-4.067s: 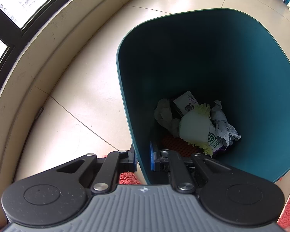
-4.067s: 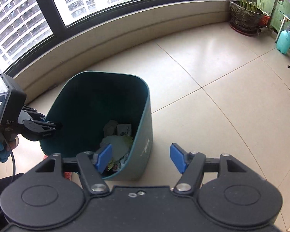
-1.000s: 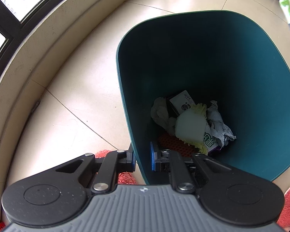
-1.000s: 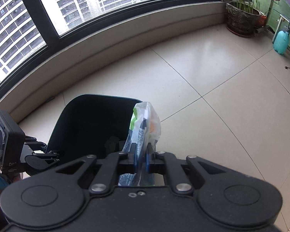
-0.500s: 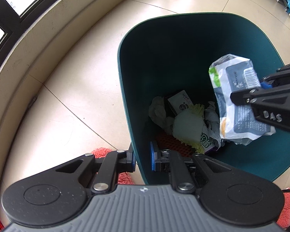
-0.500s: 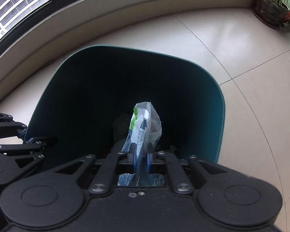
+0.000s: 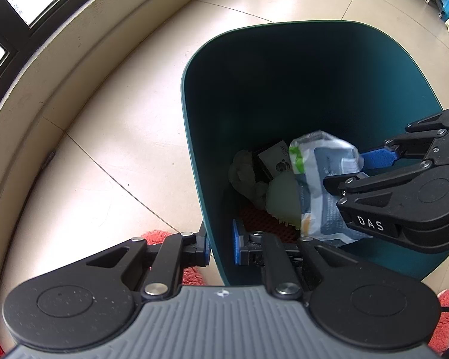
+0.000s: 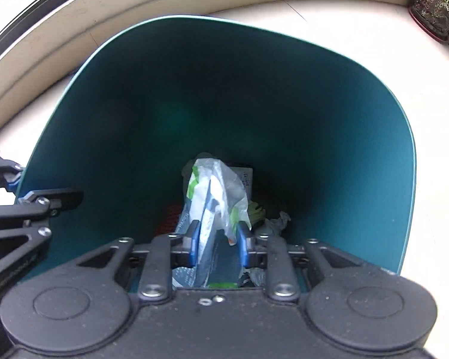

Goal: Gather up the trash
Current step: 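Carry the snack bag into the bin and open the right gripper, then move the right gripper to the red plastic bag and grasp it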

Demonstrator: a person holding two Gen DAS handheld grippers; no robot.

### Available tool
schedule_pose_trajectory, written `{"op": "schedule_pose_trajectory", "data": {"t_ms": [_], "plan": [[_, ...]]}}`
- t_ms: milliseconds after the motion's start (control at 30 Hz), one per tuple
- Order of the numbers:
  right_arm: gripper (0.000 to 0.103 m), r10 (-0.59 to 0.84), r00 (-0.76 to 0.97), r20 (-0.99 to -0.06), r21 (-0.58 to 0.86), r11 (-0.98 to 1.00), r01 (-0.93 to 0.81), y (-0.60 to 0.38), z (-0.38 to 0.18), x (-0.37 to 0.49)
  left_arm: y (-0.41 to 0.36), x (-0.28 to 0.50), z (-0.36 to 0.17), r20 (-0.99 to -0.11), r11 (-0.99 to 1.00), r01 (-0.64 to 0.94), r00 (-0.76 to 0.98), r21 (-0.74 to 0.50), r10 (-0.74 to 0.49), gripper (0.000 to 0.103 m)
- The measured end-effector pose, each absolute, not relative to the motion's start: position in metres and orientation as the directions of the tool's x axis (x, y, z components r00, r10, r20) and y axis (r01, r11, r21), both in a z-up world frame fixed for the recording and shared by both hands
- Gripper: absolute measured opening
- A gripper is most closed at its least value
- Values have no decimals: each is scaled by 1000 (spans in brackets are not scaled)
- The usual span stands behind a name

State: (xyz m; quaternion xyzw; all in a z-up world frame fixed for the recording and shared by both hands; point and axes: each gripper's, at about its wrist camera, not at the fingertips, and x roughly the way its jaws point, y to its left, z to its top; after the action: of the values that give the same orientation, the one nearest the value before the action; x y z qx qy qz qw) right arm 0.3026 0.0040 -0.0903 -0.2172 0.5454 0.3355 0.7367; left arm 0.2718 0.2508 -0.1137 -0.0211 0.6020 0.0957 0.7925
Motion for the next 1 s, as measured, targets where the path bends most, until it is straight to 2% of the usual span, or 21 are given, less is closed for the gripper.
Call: {"op": "schedule_pose_trajectory", "data": {"t_ms": [167, 367, 600, 700, 933, 1000], "plan": [[39, 285, 196, -938, 52, 676, -735, -11, -67, 305, 248, 271, -114, -956, 981, -173, 259, 93, 137, 13], [49, 346, 215, -913, 64, 644, -763, -38, -20, 291, 241, 271, -115, -954, 979, -170, 258, 112, 154, 13], [52, 408, 255, -877, 87, 656, -750, -85, 28, 279, 235, 272, -113, -952, 977, -168, 256, 127, 168, 13], [62, 425, 298, -855, 84, 680, -729, -117, 43, 278, 235, 273, -113, -952, 977, -170, 254, 130, 171, 13], [72, 363, 377, -852, 99, 820, -564, -202, 18, 300, 233, 274, -113, -951, 975, -173, 251, 140, 181, 13], [81, 335, 383, -860, 105, 853, -511, -224, 1, 308, 233, 274, -113, -951, 975, -171, 251, 143, 183, 13]]}}
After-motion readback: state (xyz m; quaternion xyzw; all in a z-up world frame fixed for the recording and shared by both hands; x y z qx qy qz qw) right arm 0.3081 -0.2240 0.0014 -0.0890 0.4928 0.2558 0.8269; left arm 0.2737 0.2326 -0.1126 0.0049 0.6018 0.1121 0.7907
